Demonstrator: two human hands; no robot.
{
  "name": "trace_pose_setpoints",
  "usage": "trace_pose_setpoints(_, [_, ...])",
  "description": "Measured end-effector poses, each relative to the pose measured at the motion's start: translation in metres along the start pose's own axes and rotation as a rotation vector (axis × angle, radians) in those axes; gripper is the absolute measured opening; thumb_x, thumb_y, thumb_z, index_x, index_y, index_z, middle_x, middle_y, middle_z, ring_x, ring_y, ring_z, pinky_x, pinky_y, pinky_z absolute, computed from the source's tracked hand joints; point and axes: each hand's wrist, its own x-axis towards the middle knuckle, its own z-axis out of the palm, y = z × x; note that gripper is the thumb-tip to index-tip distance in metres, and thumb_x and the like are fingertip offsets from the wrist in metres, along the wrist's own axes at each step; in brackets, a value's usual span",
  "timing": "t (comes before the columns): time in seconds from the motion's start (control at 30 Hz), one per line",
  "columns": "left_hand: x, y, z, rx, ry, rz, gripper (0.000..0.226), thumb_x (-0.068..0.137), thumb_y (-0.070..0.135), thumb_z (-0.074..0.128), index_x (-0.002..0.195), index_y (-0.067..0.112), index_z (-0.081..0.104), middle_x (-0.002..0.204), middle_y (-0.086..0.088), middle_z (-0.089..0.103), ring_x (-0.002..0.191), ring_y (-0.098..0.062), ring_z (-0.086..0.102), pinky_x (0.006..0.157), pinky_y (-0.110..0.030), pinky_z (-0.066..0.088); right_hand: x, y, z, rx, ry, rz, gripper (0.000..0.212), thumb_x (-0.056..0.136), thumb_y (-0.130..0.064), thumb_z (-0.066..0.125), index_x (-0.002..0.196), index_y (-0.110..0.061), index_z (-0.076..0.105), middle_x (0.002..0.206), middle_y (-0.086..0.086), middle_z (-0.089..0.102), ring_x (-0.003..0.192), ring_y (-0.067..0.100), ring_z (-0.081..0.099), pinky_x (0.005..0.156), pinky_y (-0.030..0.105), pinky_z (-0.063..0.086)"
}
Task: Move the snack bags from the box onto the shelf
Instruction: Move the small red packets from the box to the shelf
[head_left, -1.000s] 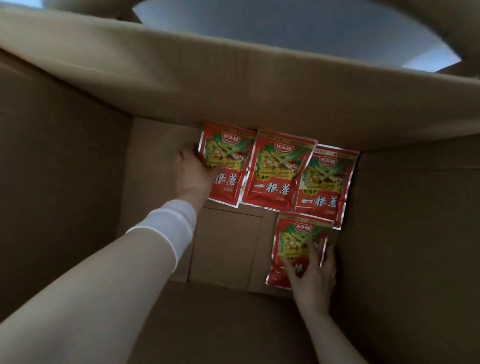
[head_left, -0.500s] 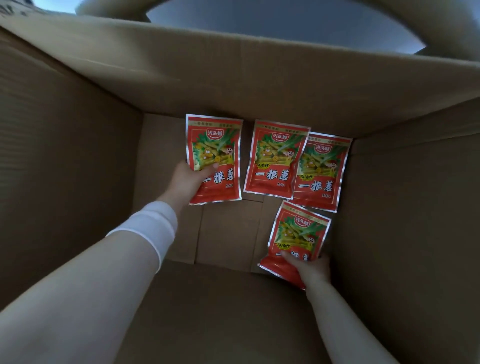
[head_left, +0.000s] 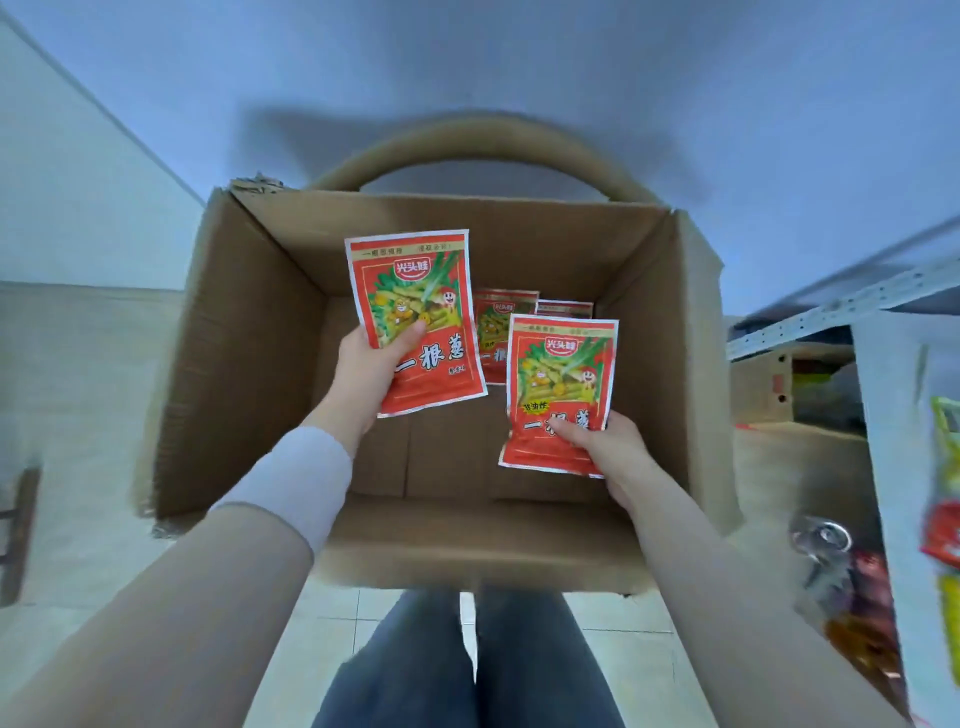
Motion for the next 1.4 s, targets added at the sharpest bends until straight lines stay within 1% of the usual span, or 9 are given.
trace_pose_setpoints(0.27, [-0.111,0.043,0.018,0.022,-0.219,0.275,0.034,0.080,0.034,0.070,0.108,0.025,0.055,0.111,0.003,0.066,0.101,-0.019,0.065,0.094,-0.043,0.050,-0.143,0.040,-0.039,0.223,0.234,-0.291,0.031,0.079,-0.026,0.073,0.104,-0.029,0.055,0.092,-0.009,0.064,0.079,0.008,0.062,0.062,0.021,0.048])
trace_pose_setpoints(0.4, [-0.184,0.042,0.046,0.103,-0.353,0.408,0.028,0.082,0.034,0.068,0.105,0.028,0.053,0.102,0.009,0.063,0.090,-0.010,0.064,0.085,-0.033,0.050,-0.208,0.087,-0.066,0.263,0.461,-0.286,0.052,0.076,-0.032,0.074,0.121,-0.016,0.055,0.109,0.002,0.065,0.095,0.022,0.064,0.080,0.036,0.054])
trace_pose_setpoints(0.47, [-0.224,0.037,0.067,0.129,-0.445,0.470,0.026,0.082,0.034,0.068,0.103,0.028,0.054,0.098,0.010,0.063,0.084,-0.007,0.063,0.080,-0.028,0.049,-0.241,0.114,-0.088,0.349,0.532,-0.299,0.048,0.074,-0.028,0.076,0.116,-0.014,0.058,0.110,0.007,0.067,0.094,0.027,0.066,0.083,0.041,0.055])
trace_pose_setpoints(0.6, [-0.317,0.018,0.122,0.155,-0.631,0.514,0.024,0.081,0.035,0.068,0.100,0.026,0.055,0.090,0.011,0.063,0.078,-0.007,0.063,0.070,-0.022,0.049,-0.314,0.181,-0.142,0.477,0.691,-0.322,0.036,0.072,-0.028,0.078,0.102,-0.015,0.064,0.102,0.007,0.069,0.087,0.024,0.067,0.079,0.037,0.055])
trace_pose_setpoints(0.8, [-0.489,-0.065,0.215,0.215,-0.927,0.641,0.014,0.079,0.034,0.071,0.087,0.033,0.060,0.087,0.011,0.069,0.083,-0.014,0.068,0.078,-0.034,0.054,-0.445,0.327,-0.234,0.622,0.957,-0.350,0.035,0.072,-0.028,0.078,0.101,-0.017,0.062,0.097,0.003,0.068,0.087,0.022,0.066,0.075,0.033,0.052])
trace_pose_setpoints(0.9, [-0.588,-0.125,0.261,0.259,-1.083,0.640,0.014,0.079,0.033,0.071,0.087,0.031,0.060,0.086,0.009,0.069,0.083,-0.014,0.068,0.073,-0.031,0.053,-0.514,0.415,-0.279,0.691,1.071,-0.341,0.025,0.072,-0.028,0.078,0.088,-0.019,0.061,0.088,0.001,0.067,0.077,0.016,0.064,0.061,0.025,0.048])
trace_pose_setpoints(1.07, [-0.729,-0.207,0.328,0.350,-1.306,0.658,0.015,0.077,0.033,0.073,0.086,0.028,0.061,0.089,0.005,0.071,0.084,-0.017,0.069,0.075,-0.033,0.054,-0.610,0.537,-0.333,0.782,1.256,-0.322,0.019,0.076,-0.026,0.075,0.084,-0.020,0.060,0.080,-0.001,0.065,0.068,0.012,0.062,0.057,0.026,0.049])
trace_pose_setpoints(1.2, [-0.809,-0.253,0.378,0.388,-1.408,0.648,0.015,0.078,0.033,0.073,0.083,0.027,0.060,0.085,0.007,0.069,0.079,-0.014,0.068,0.069,-0.029,0.053,-0.657,0.604,-0.373,0.878,1.364,-0.332,0.021,0.076,-0.023,0.075,0.091,-0.016,0.061,0.080,-0.003,0.065,0.070,0.007,0.060,0.057,0.020,0.043])
trace_pose_setpoints(1.4, [-0.888,-0.312,0.461,0.413,-1.546,0.609,0.011,0.084,0.033,0.066,0.086,0.025,0.060,0.085,0.007,0.069,0.079,-0.012,0.068,0.071,-0.029,0.054,-0.687,0.668,-0.443,0.932,1.470,-0.314,0.017,0.078,-0.020,0.073,0.074,-0.024,0.057,0.076,-0.005,0.063,0.069,0.007,0.059,0.056,0.019,0.041])
